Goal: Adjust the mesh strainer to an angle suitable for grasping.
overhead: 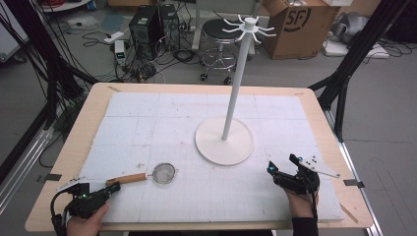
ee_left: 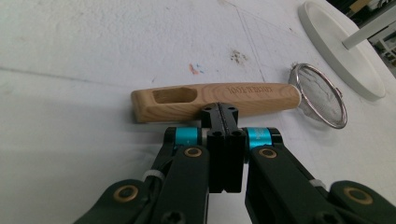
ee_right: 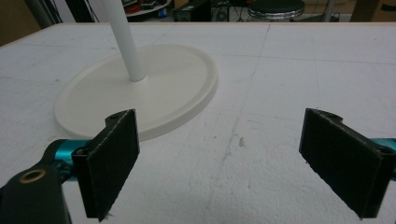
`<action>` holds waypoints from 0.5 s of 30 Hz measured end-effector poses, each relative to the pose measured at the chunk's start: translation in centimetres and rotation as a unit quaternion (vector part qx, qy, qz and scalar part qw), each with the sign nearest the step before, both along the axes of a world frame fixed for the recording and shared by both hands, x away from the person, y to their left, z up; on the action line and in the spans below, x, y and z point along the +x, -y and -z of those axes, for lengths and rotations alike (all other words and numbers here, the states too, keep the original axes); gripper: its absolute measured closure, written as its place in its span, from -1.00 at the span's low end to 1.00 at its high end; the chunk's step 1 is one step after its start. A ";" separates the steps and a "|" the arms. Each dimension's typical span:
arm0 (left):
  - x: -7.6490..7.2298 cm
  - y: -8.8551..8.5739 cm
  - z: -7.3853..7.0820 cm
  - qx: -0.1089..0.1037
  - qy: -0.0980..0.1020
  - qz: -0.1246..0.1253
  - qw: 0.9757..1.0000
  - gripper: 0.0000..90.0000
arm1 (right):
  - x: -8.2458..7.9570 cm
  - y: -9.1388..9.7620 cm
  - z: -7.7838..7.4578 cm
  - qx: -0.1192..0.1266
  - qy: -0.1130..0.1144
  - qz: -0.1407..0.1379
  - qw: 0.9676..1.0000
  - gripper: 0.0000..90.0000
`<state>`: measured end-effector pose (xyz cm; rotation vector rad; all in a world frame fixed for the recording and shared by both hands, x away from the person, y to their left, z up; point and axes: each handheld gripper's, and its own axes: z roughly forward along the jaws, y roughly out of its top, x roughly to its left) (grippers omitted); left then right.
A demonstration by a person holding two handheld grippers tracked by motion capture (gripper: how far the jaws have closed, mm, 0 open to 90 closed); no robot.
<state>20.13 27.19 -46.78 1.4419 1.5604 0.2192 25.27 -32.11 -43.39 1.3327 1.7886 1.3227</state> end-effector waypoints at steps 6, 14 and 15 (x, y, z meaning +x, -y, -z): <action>1.2 0.2 -0.5 -0.008 -0.003 0.013 1.000 1.00 | 0.0 0.0 0.0 -0.001 0.003 0.001 1.000 -0.75; 2.8 -0.3 -0.5 -0.013 -0.008 0.016 1.000 1.00 | -0.3 0.0 -0.3 -0.002 0.023 0.000 1.000 -0.74; 3.0 -0.3 -0.5 -0.013 -0.007 0.014 1.000 1.00 | -0.3 0.0 -0.3 -0.002 0.024 0.000 1.000 -0.74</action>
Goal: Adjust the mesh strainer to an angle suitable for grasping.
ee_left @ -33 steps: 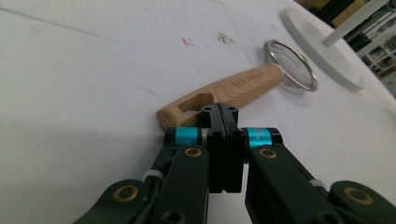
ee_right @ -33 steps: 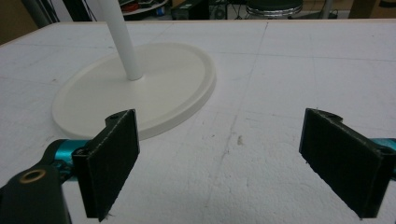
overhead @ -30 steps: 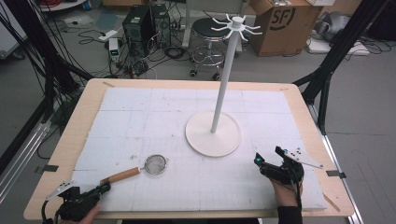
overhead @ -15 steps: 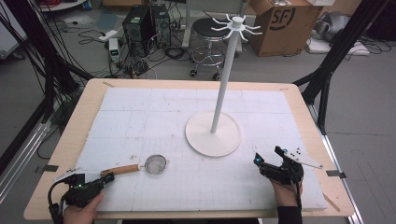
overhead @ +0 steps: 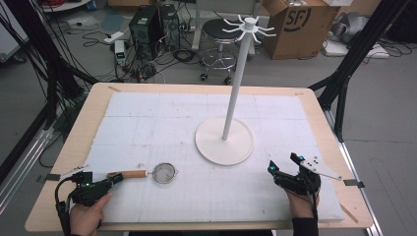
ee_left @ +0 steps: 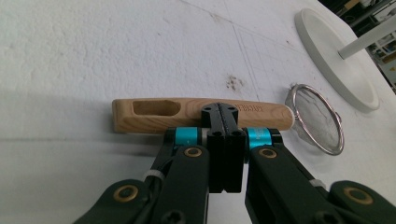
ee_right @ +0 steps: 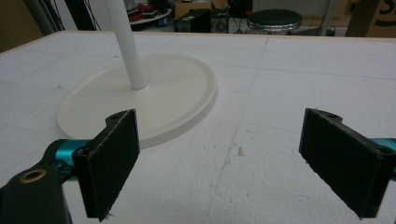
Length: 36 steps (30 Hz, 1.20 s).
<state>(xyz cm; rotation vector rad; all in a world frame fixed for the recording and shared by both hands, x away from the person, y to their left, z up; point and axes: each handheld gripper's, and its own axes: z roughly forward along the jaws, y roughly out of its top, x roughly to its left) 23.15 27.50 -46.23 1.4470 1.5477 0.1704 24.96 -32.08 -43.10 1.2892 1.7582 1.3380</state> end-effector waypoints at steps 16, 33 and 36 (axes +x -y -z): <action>3.1 0.1 0.2 -0.024 -0.006 0.013 1.000 1.00 | 0.1 0.0 0.1 -0.006 -0.004 0.001 1.000 -0.74; 5.0 0.7 0.3 -0.035 0.007 0.015 0.999 1.00 | 0.5 -0.5 0.2 -0.010 -0.006 -0.009 1.000 -0.73; 5.2 0.9 0.3 -0.033 0.006 0.019 0.999 1.00 | 0.6 -0.6 0.2 -0.010 -0.005 -0.010 1.000 -0.73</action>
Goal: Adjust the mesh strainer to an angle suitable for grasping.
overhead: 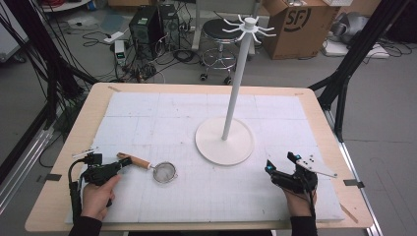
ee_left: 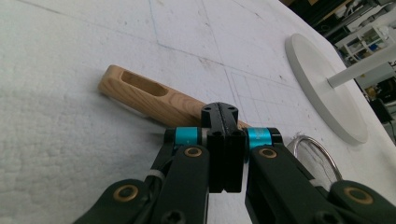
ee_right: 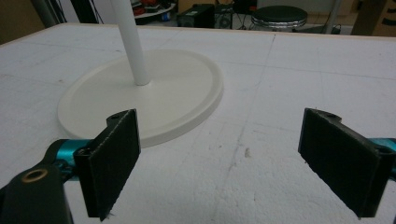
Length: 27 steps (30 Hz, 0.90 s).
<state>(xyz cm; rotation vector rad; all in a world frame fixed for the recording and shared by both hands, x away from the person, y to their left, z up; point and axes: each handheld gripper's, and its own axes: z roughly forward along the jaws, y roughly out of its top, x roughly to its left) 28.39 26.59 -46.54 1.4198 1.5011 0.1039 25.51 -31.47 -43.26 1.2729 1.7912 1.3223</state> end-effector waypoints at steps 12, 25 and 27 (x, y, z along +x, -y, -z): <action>1.2 0.5 0.0 -0.003 0.003 0.004 1.000 1.00 | 0.1 -0.1 0.1 -0.005 -0.004 -0.002 1.000 -0.73; 2.0 0.9 0.0 -0.005 0.003 0.010 1.000 1.00 | 0.1 -0.3 0.2 -0.010 -0.006 -0.002 1.000 -0.73; 2.2 1.1 0.0 -0.001 0.003 0.017 1.000 1.00 | 0.1 -0.3 0.2 -0.010 -0.006 -0.001 1.000 -0.73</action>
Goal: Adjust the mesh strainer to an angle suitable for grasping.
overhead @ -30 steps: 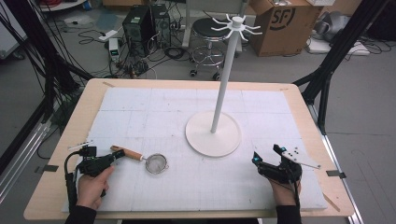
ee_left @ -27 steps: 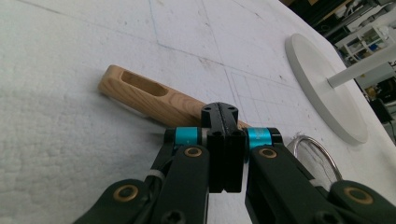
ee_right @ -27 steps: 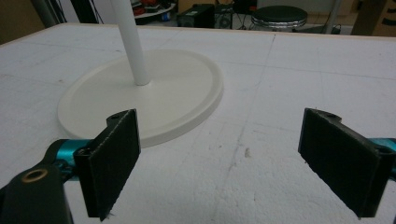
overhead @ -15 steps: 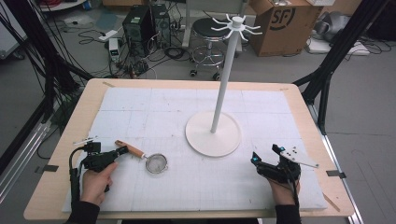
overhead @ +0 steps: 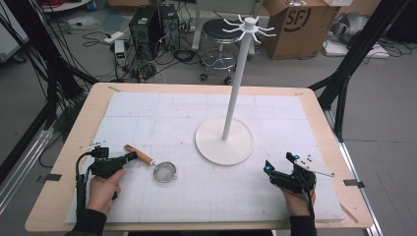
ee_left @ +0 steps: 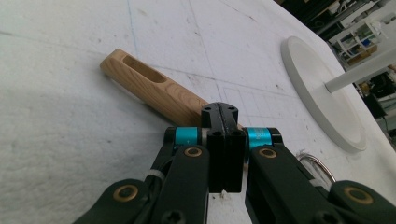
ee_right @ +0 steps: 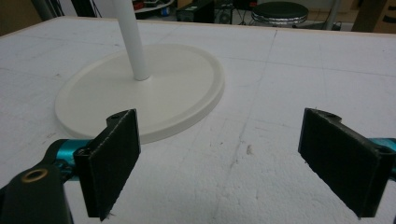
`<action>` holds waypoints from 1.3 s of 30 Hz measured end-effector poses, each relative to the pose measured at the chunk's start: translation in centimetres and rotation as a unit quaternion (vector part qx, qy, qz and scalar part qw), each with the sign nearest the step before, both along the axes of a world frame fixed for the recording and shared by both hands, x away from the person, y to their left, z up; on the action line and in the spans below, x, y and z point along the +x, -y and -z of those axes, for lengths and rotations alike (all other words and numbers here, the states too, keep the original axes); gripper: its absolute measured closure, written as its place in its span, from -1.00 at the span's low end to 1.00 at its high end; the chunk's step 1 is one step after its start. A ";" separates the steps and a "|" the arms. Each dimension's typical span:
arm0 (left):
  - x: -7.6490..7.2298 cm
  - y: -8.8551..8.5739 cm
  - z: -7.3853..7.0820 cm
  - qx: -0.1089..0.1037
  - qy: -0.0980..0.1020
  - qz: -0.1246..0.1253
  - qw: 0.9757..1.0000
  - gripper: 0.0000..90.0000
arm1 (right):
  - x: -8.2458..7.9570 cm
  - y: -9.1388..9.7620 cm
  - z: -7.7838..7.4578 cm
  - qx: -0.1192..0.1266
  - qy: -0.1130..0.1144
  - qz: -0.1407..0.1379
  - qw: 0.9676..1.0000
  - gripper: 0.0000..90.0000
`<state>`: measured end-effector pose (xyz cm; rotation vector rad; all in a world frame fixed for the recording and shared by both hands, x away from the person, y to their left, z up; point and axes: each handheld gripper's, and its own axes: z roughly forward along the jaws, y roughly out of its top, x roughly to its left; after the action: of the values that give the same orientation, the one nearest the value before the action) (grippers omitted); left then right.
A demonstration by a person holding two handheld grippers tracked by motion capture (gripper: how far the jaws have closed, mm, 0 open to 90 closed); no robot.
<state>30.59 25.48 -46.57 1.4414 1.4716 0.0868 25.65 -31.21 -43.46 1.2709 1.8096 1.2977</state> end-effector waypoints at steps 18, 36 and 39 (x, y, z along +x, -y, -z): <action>1.2 1.3 0.0 0.006 -0.005 0.016 1.000 1.00 | 0.0 -0.1 0.1 0.000 -0.004 -0.001 1.000 -0.73; 3.0 3.8 0.1 -0.007 -0.013 0.026 1.000 1.00 | 0.1 -0.3 0.1 0.000 -0.006 -0.004 1.000 -0.73; 3.2 4.0 0.1 -0.009 -0.014 0.028 0.999 1.00 | 0.1 -0.3 0.1 0.000 -0.004 -0.005 1.000 -0.73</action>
<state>33.78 21.44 -46.70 1.4729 1.4501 0.0197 25.77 -30.95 -43.54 1.2714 1.8235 1.2983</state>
